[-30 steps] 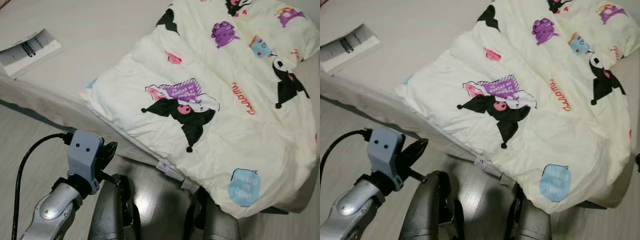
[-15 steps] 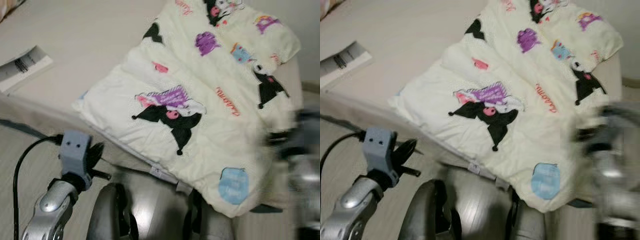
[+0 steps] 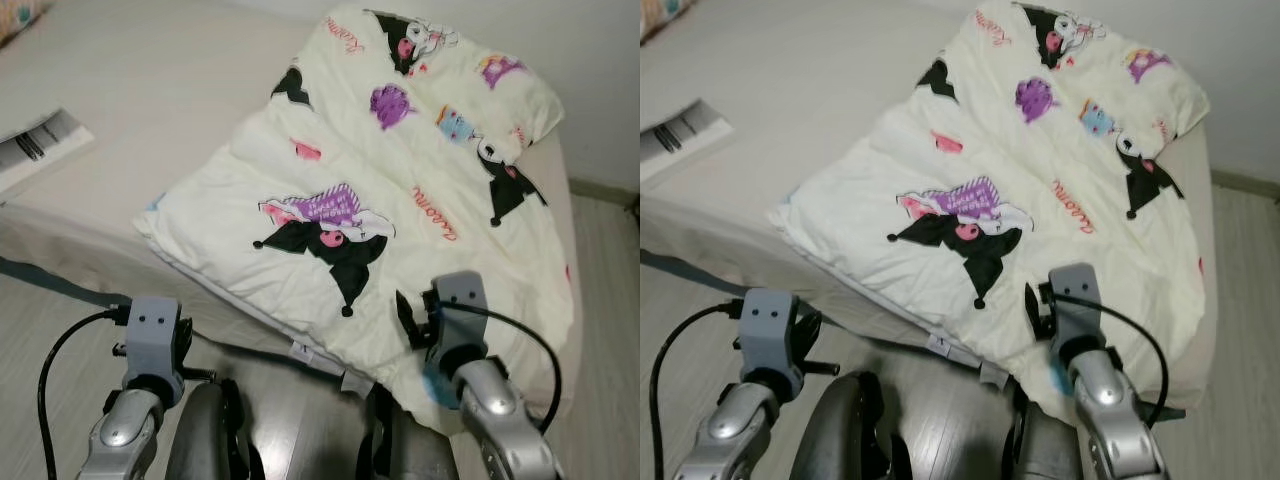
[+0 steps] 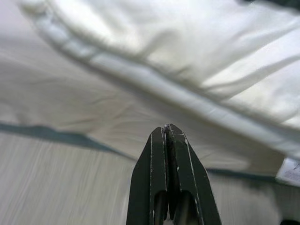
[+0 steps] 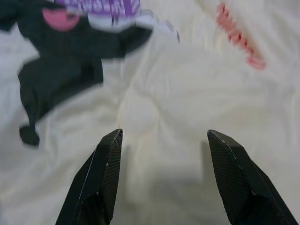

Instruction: Clean up the room

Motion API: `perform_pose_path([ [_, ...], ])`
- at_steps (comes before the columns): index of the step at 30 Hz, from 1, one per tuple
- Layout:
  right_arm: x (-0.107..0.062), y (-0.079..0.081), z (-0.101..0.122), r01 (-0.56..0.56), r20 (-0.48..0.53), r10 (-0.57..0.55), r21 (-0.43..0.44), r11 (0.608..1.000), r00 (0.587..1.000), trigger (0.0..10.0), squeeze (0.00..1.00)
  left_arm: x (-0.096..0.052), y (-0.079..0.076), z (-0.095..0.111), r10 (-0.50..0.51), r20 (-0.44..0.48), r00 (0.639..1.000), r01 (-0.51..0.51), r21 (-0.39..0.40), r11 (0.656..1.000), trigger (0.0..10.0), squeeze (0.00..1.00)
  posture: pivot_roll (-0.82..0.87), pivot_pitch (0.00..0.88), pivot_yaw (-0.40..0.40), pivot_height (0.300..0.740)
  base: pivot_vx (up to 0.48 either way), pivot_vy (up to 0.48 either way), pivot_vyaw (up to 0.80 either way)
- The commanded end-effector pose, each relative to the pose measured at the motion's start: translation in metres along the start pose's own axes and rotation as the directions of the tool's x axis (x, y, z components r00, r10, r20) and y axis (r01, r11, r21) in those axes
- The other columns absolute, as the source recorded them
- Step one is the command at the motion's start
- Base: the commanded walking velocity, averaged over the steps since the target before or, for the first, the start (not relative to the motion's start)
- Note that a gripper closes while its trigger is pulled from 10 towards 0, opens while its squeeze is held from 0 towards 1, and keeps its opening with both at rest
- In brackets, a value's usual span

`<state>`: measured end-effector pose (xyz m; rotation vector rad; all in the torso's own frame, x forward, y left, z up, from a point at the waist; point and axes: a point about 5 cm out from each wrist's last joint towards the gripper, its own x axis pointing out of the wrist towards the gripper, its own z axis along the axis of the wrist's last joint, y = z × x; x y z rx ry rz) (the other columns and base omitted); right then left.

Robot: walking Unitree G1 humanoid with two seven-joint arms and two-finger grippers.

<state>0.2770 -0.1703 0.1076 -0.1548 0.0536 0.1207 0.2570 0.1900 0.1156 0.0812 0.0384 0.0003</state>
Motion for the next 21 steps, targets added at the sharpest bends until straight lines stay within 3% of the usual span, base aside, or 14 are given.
perform_pose_path([
  [1,-0.004,0.001,-0.008,0.005,-0.018,-0.005,0.002,1.0,1.0,10.0,0.0,-0.004,0.0,-0.012,0.005,-0.046,0.999,-0.004,0.011,1.0,10.0,0.0,-0.03,0.272,-0.021,0.565,0.0,0.0,0.0],
  [21,-0.001,0.008,-0.023,-0.017,-0.03,0.019,0.069,0.997,0.999,10.0,0.0,0.003,-0.011,-0.02,-0.011,-0.024,1.0,0.011,-0.006,1.0,10.0,0.0,-0.05,0.223,-0.021,0.625,0.0,0.0,0.0],
])
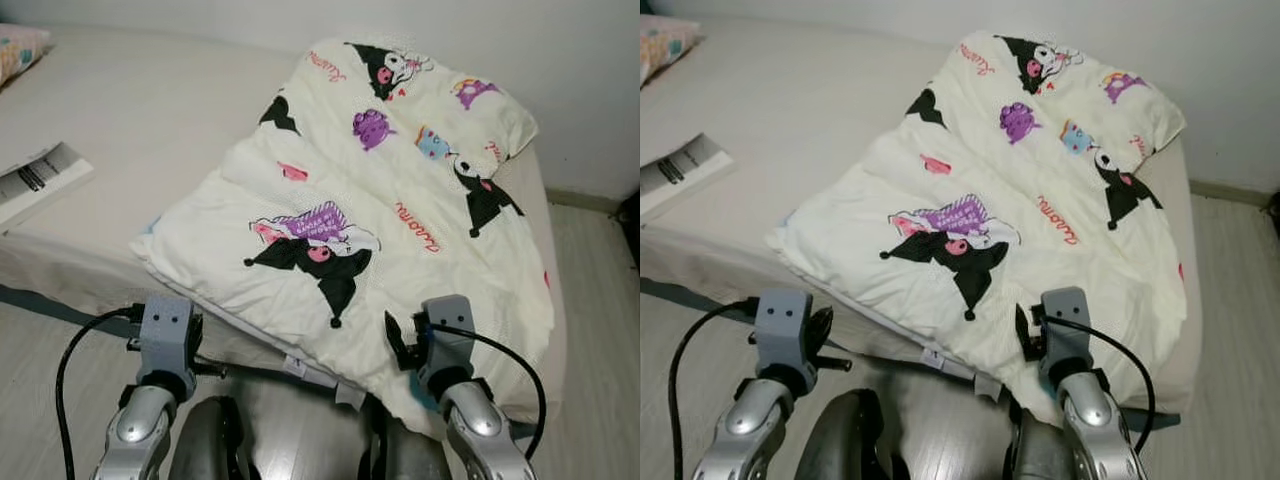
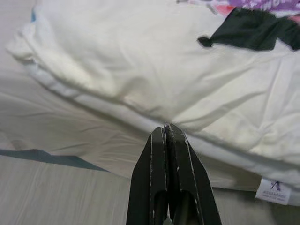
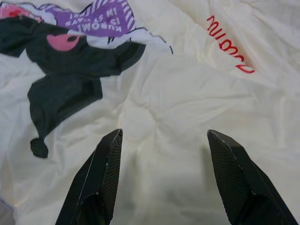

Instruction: Clean up the room

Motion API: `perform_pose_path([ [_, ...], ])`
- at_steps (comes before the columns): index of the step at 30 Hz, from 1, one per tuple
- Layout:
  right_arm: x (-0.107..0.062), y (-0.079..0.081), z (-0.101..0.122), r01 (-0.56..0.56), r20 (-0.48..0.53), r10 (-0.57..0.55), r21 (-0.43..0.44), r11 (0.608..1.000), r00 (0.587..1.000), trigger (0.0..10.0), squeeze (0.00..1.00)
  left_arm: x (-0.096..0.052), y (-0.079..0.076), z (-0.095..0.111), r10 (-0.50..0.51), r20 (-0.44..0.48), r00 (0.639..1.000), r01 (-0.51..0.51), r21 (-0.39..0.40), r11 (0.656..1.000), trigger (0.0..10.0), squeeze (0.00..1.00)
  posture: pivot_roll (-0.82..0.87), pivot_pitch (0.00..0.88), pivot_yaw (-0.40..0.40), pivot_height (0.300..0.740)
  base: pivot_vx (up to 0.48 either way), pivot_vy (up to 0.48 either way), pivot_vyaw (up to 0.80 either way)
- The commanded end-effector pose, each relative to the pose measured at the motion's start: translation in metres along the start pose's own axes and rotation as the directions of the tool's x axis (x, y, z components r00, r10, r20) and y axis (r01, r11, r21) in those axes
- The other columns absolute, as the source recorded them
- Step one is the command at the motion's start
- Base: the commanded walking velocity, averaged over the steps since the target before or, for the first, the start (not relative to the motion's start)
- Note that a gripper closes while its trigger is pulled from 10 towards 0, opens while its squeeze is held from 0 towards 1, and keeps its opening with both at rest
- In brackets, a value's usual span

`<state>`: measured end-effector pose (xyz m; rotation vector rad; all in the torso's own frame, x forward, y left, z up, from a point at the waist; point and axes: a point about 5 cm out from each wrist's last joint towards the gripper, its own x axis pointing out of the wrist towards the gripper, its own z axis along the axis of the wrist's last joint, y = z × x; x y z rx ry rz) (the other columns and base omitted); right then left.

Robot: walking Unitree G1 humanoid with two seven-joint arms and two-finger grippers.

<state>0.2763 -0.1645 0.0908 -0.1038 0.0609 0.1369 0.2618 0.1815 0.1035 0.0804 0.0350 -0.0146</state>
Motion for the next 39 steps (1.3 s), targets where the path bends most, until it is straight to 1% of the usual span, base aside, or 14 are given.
perform_pose_path([
  [1,-0.002,0.0,-0.007,0.001,-0.028,0.0,0.019,1.0,1.0,10.0,0.0,-0.003,-0.002,-0.008,0.004,-0.028,1.0,-0.004,-0.005,1.0,10.0,0.0,-0.05,0.223,-0.021,0.625,0.0,0.0,0.0],
  [6,0.0,0.0,-0.01,-0.017,-0.046,0.018,0.017,1.0,0.999,10.0,0.0,-0.002,-0.001,-0.015,0.035,-0.044,0.998,-0.036,-0.027,0.999,10.0,0.0,-0.06,0.21,-0.029,0.625,0.0,0.0,0.0],
  [8,0.002,-0.001,-0.013,-0.028,-0.063,0.029,0.009,1.0,0.998,10.0,0.0,-0.002,0.002,-0.023,0.074,-0.066,0.995,-0.077,-0.046,0.996,10.0,0.0,-0.07,0.206,-0.037,0.625,0.0,0.0,0.0],
  [11,0.004,-0.005,-0.014,-0.024,-0.059,0.024,-0.009,1.0,0.998,10.0,0.0,-0.005,0.009,-0.031,0.136,-0.084,0.987,-0.14,-0.043,0.989,10.0,0.0,-0.08,0.202,-0.051,0.625,0.0,0.0,0.0],
  [13,0.007,-0.007,-0.012,-0.052,-0.051,0.051,-0.026,0.998,0.997,10.0,0.0,-0.009,0.016,-0.034,0.204,-0.085,0.975,-0.207,-0.038,0.977,10.0,0.0,-0.08,0.191,-0.081,0.625,0.0,0.0,0.0],
  [16,0.008,-0.007,-0.011,-0.06,-0.048,0.059,-0.032,0.998,0.997,10.0,0.0,-0.01,0.018,-0.034,0.219,-0.085,0.972,-0.223,-0.04,0.974,10.0,0.0,-0.08,0.191,-0.081,0.625,0.0,0.0,0.0],
  [17,0.012,-0.009,-0.009,-0.08,-0.046,0.078,-0.043,0.996,0.996,10.0,0.0,-0.012,0.019,-0.034,0.244,-0.079,0.967,-0.248,-0.048,0.967,10.0,0.0,-0.07,0.18,-0.111,0.625,0.0,0.0,0.0],
  [18,0.013,-0.009,-0.008,-0.086,-0.046,0.084,-0.045,0.995,0.995,10.0,0.0,-0.013,0.019,-0.034,0.251,-0.076,0.965,-0.255,-0.05,0.966,10.0,0.0,-0.07,0.18,-0.111,0.625,0.0,0.0,0.0],
  [22,0.017,-0.01,-0.007,-0.101,-0.046,0.098,-0.062,0.993,0.994,10.0,0.0,-0.014,0.019,-0.035,0.268,-0.066,0.961,-0.271,-0.054,0.961,10.0,0.0,-0.07,0.172,-0.129,0.625,0.0,0.0,0.0],
  [27,0.02,-0.014,-0.007,-0.105,-0.043,0.102,-0.049,0.993,0.994,10.0,0.0,-0.014,0.016,-0.033,0.273,-0.043,0.961,-0.275,-0.051,0.96,10.0,0.0,-0.07,0.17,-0.136,0.625,0.0,0.0,0.0],
  [29,0.019,-0.014,-0.008,-0.114,-0.044,0.112,-0.033,0.993,0.993,10.0,0.0,-0.013,0.015,-0.033,0.27,-0.038,0.962,-0.272,-0.047,0.961,10.0,0.0,-0.07,0.17,-0.136,0.63,0.0,0.0,0.0],
  [30,0.018,-0.013,-0.009,-0.126,-0.042,0.125,-0.022,0.992,0.991,10.0,0.0,-0.013,0.014,-0.032,0.263,-0.03,0.964,-0.265,-0.041,0.963,10.0,0.0,-0.07,0.167,-0.133,0.64,0.0,0.0,0.0],
  [36,0.016,-0.013,-0.011,-0.122,-0.037,0.121,-0.027,0.992,0.992,10.0,0.0,-0.012,0.013,-0.03,0.251,-0.02,0.968,-0.252,-0.036,0.967,10.0,0.0,-0.06,0.157,-0.12,0.655,0.0,0.0,0.0],
  [39,0.015,-0.013,-0.012,-0.116,-0.035,0.115,-0.028,0.993,0.993,10.0,0.0,-0.01,0.011,-0.029,0.234,-0.012,0.972,-0.235,-0.033,0.972,10.0,0.0,-0.07,0.148,-0.106,0.67,0.0,0.0,0.0],
])
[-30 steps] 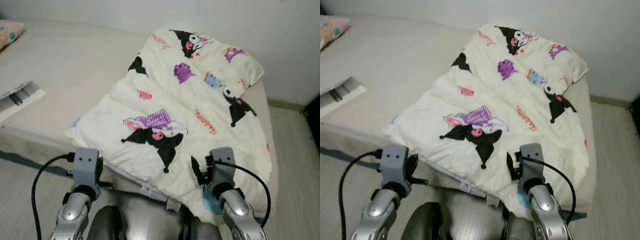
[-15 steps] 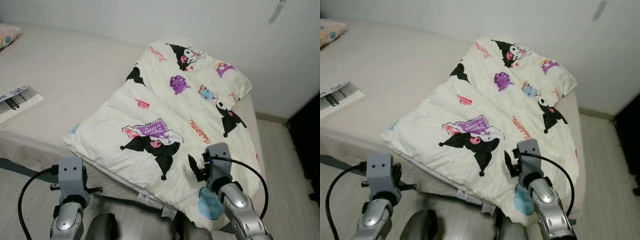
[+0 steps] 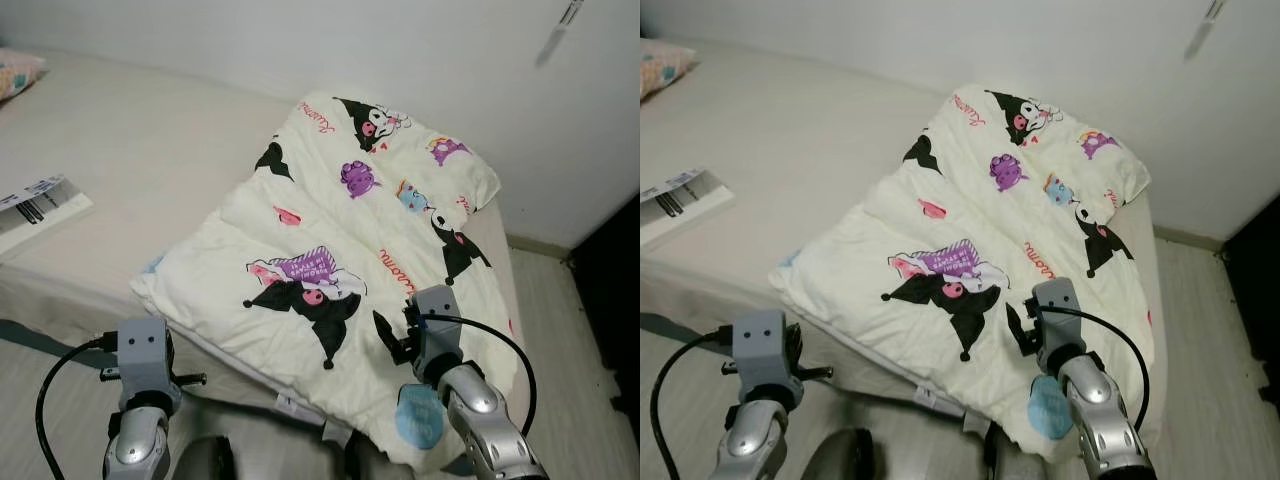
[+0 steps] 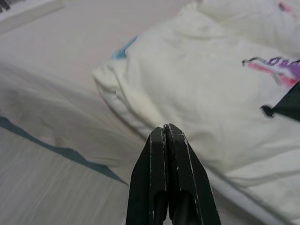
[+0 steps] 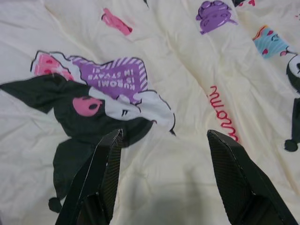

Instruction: Clean up the room

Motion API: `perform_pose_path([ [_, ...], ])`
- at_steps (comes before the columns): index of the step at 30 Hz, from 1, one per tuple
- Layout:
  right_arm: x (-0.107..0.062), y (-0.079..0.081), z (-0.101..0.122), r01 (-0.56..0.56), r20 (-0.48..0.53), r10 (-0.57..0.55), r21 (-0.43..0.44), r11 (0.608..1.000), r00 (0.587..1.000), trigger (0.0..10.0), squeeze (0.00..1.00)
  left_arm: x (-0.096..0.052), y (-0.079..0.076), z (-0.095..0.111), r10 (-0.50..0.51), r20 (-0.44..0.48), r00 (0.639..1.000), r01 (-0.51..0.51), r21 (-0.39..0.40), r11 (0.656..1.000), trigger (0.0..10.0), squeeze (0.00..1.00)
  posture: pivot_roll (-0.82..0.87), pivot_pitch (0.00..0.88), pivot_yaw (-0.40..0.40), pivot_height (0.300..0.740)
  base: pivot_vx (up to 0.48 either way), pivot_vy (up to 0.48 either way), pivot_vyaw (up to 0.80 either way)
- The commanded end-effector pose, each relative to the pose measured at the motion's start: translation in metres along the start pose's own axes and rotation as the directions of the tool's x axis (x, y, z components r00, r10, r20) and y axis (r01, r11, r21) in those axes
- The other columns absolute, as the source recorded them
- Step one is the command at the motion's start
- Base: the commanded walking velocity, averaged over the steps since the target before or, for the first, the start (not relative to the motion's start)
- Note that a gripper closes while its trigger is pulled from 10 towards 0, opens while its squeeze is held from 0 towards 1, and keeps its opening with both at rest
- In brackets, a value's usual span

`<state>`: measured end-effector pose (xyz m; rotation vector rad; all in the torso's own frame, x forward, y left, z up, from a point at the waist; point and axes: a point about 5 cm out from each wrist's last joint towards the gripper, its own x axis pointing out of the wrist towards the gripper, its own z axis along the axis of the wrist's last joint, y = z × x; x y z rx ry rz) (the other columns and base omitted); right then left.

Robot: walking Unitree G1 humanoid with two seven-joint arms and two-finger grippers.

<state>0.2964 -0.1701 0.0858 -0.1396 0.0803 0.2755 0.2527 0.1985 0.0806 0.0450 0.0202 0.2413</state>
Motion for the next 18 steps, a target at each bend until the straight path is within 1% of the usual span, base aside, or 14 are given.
perform_pose_path([
  [1,-0.0051,-0.0038,-0.0079,0.022,-0.018,-0.021,0.01,1.0,1.0,10.0,0.0,-0.0025,-0.0033,-0.005,-0.019,-0.013,1.0,0.019,0.007,1.0,10.0,0.0,-0.07,0.148,-0.106,0.67,0.0,0.0,0.0],
  [7,-0.0072,-0.005,-0.0086,0.029,-0.016,-0.029,0.013,0.999,0.999,10.0,0.0,-0.0006,-0.0066,-0.0044,-0.045,-0.006,0.999,0.045,0.016,0.999,10.0,0.0,-0.07,0.142,-0.099,0.685,0.0,0.0,0.0],
  [12,-0.0121,-0.0055,-0.0108,0.038,-0.012,-0.038,0.025,0.999,0.999,10.0,0.0,0.0006,-0.0118,-0.0044,-0.084,-0.002,0.996,0.084,0.029,0.996,10.0,0.0,-0.08,0.125,-0.09,0.705,0.0,0.0,0.0],
  [18,-0.014,-0.0047,-0.0129,0.047,-0.011,-0.046,0.037,0.998,0.999,10.0,0.0,0.0019,-0.013,-0.0049,-0.096,-0.002,0.995,0.096,0.03,0.995,10.0,0.0,-0.08,0.116,-0.082,0.725,0.0,0.0,0.0],
])
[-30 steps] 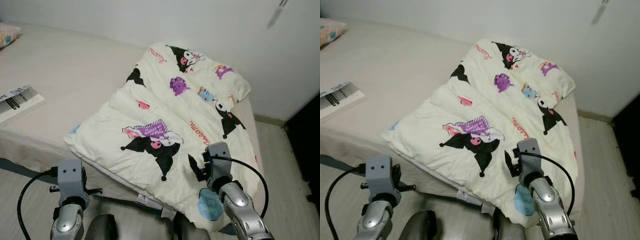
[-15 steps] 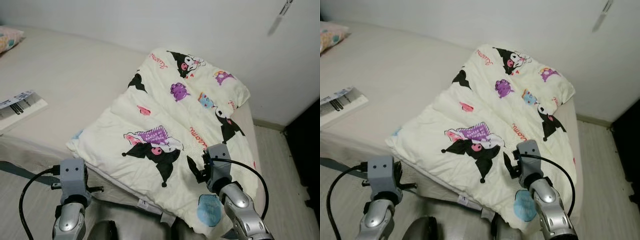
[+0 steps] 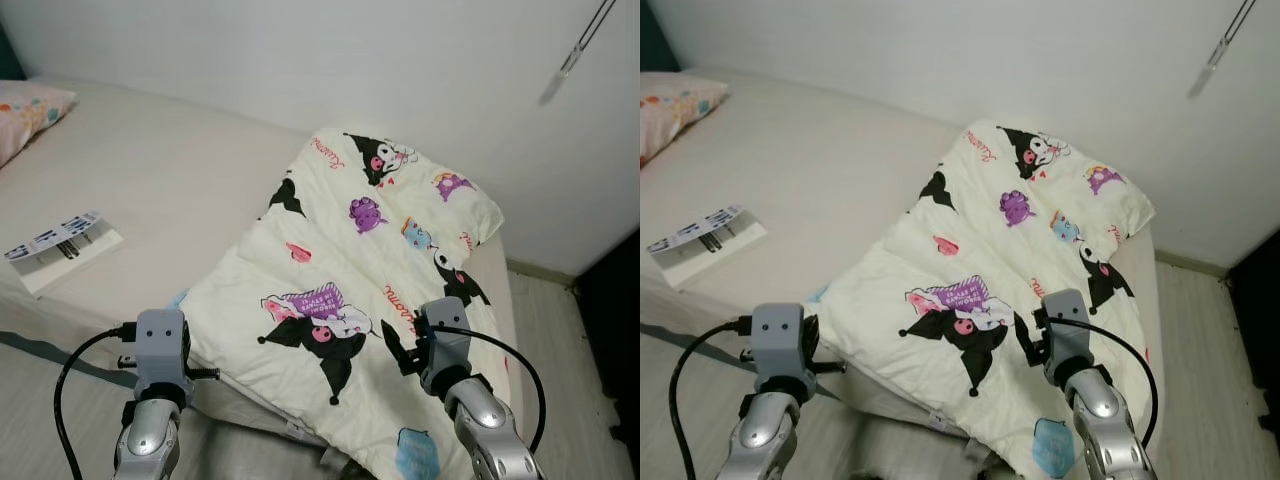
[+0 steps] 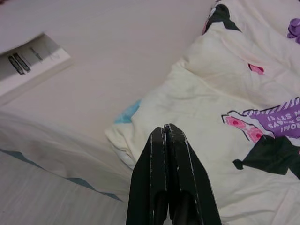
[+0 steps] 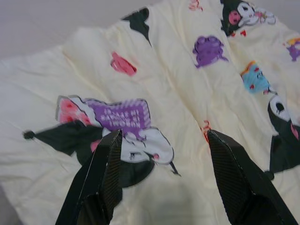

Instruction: Clean up the room

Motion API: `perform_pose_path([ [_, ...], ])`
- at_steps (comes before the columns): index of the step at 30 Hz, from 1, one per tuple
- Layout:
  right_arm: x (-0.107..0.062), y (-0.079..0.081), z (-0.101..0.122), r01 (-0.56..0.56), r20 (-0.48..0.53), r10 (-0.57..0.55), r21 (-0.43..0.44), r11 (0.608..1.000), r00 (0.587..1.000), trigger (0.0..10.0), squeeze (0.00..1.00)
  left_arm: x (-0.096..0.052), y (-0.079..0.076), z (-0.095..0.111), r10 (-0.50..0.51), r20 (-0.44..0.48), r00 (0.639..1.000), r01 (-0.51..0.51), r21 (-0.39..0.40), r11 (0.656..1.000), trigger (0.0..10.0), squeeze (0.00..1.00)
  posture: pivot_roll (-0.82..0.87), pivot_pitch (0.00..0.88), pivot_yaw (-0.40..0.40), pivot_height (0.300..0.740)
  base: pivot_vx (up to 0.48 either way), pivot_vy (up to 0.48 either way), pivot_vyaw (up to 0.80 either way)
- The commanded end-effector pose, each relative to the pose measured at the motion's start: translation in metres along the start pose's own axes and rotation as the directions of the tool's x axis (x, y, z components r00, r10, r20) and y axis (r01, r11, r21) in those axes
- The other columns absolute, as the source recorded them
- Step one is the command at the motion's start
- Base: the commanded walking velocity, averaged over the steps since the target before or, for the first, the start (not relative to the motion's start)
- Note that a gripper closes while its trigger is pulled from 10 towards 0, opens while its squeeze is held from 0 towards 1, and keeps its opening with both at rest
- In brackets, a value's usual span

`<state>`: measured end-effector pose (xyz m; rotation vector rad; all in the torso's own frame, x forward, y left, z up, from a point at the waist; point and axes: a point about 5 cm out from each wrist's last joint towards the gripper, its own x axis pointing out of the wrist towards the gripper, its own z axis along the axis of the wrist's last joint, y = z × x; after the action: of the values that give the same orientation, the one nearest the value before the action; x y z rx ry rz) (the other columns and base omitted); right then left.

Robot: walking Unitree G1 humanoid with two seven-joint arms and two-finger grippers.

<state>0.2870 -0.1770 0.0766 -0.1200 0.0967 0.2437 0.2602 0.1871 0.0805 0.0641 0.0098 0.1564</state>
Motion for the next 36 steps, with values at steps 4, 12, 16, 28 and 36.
perform_pose_path([
  [4,-0.004,0.0,-0.002,0.021,0.012,-0.022,0.028,0.999,1.0,10.0,0.0,0.0,-0.002,-0.005,-0.049,-0.015,0.999,0.049,0.008,0.999,10.0,0.0,-0.07,0.115,-0.07,0.74,0.0,0.0,0.0],
  [12,-0.005,-0.001,-0.005,0.07,0.008,-0.07,0.066,0.995,0.998,10.0,0.0,0.005,-0.011,-0.004,-0.14,-0.024,0.99,0.141,0.019,0.99,10.0,0.0,-0.08,0.118,-0.041,0.74,0.0,0.0,0.0],
  [16,-0.007,-0.002,-0.008,0.096,-0.009,-0.096,0.108,0.989,0.995,10.0,0.0,0.007,-0.013,-0.004,-0.161,-0.029,0.987,0.162,0.026,0.987,10.0,0.0,-0.08,0.121,-0.037,0.74,0.0,0.0,0.0],
  [28,-0.01,0.001,-0.018,0.143,-0.07,-0.134,0.134,0.981,0.988,10.0,0.0,0.01,-0.016,-0.004,-0.202,-0.036,0.979,0.203,0.026,0.979,10.0,0.0,-0.08,0.13,-0.022,0.74,0.0,0.0,0.0],
  [36,-0.011,-0.004,-0.019,0.184,-0.068,-0.175,0.173,0.967,0.982,10.0,0.0,0.01,-0.02,-0.004,-0.226,-0.037,0.973,0.227,0.047,0.973,10.0,0.0,-0.08,0.134,-0.022,0.74,0.0,0.0,-0.5],
])
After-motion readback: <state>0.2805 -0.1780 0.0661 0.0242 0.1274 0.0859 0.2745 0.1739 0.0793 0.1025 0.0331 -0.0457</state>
